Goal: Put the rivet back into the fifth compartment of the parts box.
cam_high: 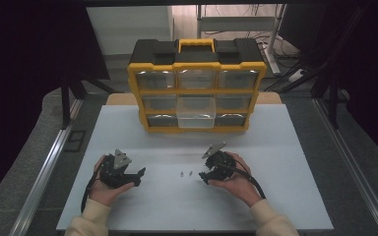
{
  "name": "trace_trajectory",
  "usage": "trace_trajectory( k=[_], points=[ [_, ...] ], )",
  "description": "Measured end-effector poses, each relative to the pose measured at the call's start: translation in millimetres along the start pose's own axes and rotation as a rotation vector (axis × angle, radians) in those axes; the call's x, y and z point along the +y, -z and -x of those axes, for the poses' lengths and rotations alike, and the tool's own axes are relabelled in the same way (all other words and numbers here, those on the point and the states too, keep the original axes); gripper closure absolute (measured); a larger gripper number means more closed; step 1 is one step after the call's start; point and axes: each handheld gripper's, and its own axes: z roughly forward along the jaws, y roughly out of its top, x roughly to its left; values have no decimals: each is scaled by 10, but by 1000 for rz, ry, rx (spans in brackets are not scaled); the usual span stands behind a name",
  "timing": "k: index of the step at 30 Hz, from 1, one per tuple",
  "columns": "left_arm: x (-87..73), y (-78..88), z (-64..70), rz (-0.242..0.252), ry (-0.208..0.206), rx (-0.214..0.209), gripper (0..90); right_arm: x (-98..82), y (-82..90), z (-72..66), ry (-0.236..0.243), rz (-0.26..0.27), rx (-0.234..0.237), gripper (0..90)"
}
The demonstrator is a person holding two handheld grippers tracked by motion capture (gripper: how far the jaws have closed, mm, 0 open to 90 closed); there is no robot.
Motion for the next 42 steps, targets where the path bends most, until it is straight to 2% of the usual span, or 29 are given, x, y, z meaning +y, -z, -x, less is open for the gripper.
trace_trajectory(
  k=[8, 14, 19, 24, 29, 33, 42],
  points=[
    [0, -9, 6, -5, -1, -3, 138, 48, -128, -33, 19, -20, 13, 327],
    [1, 1, 4, 0, -1, -4, 138, 113, -217, -72, 21, -29, 39, 440],
    [-7, 10, -6, 11, 12, -2, 138, 118, -250, -88, 18, -55, 43, 490],
    [-7, 12, -3, 1, 1, -2, 138, 124, -243, -72, -4, -70, 86, 624],
    [-9, 8, -1, 9, 9, 0, 137, 125, -227, -66, -13, -84, 82, 754],
    [-9, 10, 1, 3, 3, -1, 138, 124, -221, -76, -21, -90, 87, 816],
    [-10, 7, 0, 6, 5, 0, 138, 123, -222, -79, -2, -85, 81, 828]
  ],
)
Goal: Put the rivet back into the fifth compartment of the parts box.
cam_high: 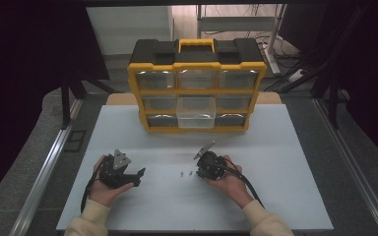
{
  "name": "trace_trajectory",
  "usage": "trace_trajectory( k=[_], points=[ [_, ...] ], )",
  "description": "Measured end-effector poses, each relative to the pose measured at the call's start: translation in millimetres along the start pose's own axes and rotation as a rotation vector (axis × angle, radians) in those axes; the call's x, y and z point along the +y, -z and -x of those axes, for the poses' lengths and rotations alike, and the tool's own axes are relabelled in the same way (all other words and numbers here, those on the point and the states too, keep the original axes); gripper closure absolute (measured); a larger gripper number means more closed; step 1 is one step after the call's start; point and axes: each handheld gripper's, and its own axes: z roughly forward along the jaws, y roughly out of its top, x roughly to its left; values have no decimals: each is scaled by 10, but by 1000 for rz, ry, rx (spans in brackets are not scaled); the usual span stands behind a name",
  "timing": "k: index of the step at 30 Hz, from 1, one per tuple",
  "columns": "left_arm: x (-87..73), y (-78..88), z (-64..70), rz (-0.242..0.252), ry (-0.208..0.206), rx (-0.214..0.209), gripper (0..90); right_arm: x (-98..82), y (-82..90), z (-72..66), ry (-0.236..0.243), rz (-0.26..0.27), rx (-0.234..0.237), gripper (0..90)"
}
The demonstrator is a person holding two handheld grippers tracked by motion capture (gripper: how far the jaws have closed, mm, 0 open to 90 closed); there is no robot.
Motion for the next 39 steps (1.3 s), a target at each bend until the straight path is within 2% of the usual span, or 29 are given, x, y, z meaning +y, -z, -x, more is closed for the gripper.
trace_trajectory(
  k=[9, 21, 39],
  points=[
    [-4, 4, -12, -3, 2, 2, 138, -3, 27, 21, -21, 15, 18, 830],
    [-4, 4, -16, -4, 1, 3, 138, -13, 232, 106, -56, 72, 45, 831],
    [-5, 6, -26, -3, 1, 5, 139, -13, 382, 158, -67, 109, 56, 831]
  ],
)
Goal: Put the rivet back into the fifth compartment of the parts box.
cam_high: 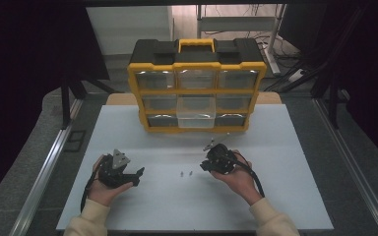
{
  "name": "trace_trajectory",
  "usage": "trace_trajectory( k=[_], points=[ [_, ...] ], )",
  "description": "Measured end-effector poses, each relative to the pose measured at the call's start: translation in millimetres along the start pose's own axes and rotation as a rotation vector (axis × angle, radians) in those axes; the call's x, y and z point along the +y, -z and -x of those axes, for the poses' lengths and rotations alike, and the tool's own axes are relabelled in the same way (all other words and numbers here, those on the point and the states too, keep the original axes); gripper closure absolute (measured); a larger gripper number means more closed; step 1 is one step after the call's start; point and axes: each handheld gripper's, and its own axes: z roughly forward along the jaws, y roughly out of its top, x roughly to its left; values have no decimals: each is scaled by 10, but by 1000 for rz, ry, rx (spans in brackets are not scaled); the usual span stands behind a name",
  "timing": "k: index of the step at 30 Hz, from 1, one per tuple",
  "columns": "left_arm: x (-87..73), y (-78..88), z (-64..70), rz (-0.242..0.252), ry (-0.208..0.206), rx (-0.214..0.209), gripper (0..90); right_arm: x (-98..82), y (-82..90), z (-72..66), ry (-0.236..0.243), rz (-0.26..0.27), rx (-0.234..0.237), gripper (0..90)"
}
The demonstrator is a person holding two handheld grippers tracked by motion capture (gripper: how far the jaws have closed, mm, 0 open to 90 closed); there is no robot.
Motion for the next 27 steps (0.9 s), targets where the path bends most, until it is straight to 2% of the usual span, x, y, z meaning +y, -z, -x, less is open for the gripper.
trace_trajectory(
  k=[17, 27],
  points=[
    [-2, -7, -2, -2, 2, -1, 139, 80, 185, -22, 8, 39, 7, 831],
    [-4, -12, 1, -4, 0, -1, 138, 108, 352, 36, -2, 70, -4, 831]
  ],
)
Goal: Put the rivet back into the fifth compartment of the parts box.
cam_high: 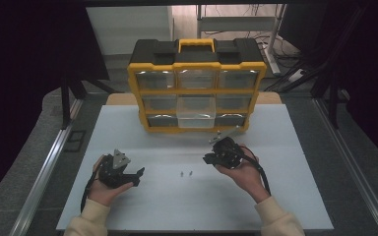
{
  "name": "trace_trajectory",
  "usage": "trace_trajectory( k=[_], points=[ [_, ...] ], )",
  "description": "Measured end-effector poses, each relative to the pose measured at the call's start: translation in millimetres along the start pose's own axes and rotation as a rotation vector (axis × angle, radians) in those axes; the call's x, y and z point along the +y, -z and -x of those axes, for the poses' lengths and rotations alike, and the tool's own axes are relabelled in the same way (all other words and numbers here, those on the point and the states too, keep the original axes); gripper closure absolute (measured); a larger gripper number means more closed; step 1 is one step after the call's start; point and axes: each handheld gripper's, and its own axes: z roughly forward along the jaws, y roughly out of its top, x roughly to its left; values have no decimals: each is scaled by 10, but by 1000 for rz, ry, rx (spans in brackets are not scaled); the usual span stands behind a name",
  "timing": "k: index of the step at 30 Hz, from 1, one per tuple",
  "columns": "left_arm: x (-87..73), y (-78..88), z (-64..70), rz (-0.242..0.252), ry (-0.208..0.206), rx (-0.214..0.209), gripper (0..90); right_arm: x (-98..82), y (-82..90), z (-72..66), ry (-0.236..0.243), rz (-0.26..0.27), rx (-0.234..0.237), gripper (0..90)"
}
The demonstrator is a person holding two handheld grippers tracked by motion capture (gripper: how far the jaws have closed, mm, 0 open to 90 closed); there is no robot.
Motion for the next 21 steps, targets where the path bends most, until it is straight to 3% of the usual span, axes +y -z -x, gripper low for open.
trace_trajectory(
  k=[9, 21],
  points=[
    [0, 2, -4, 0, 3, 0, 138, 29, 159, 43, -15, 26, -8, 831],
    [2, -7, 4, 3, 4, -5, 138, 157, 299, 54, -2, 37, -6, 831]
  ],
)
